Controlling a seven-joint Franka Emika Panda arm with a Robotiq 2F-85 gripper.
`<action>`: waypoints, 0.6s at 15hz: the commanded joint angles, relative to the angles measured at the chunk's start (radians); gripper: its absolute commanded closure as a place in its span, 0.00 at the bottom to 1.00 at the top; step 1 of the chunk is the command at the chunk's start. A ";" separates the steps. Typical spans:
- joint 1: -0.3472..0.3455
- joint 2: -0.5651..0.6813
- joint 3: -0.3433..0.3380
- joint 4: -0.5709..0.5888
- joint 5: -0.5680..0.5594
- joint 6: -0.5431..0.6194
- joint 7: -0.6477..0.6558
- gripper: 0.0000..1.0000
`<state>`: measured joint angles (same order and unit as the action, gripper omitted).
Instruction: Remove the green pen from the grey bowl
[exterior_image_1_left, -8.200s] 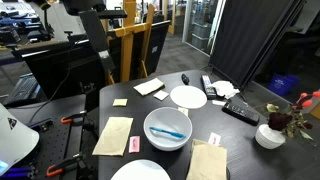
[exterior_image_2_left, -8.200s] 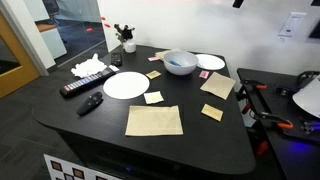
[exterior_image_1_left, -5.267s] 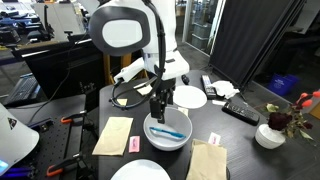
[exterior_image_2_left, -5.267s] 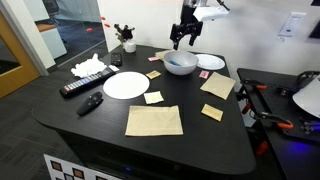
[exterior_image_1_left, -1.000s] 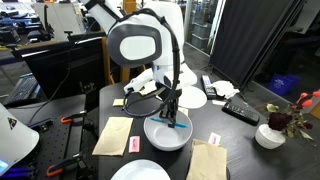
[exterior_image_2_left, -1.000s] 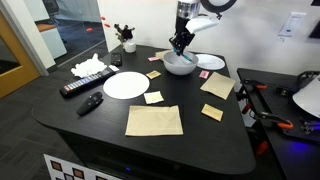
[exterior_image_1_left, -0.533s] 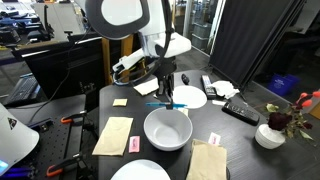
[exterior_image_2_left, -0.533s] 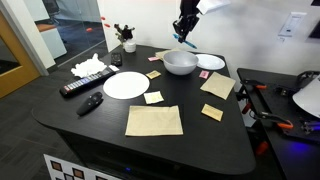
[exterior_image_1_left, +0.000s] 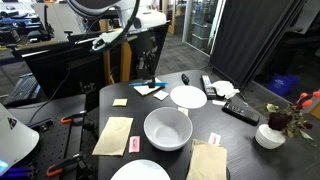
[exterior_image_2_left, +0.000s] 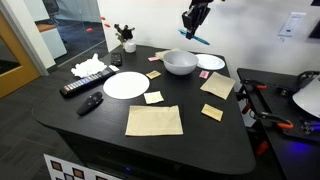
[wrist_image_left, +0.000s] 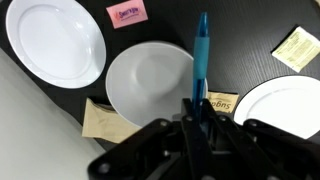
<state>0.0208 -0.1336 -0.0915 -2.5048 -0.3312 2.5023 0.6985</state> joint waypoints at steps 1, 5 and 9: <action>-0.020 -0.106 0.090 -0.073 0.045 -0.058 0.062 0.97; -0.013 -0.160 0.174 -0.106 0.085 -0.100 0.129 0.97; -0.013 -0.165 0.232 -0.112 0.111 -0.148 0.207 0.97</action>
<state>0.0196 -0.2695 0.1039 -2.5996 -0.2457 2.3975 0.8532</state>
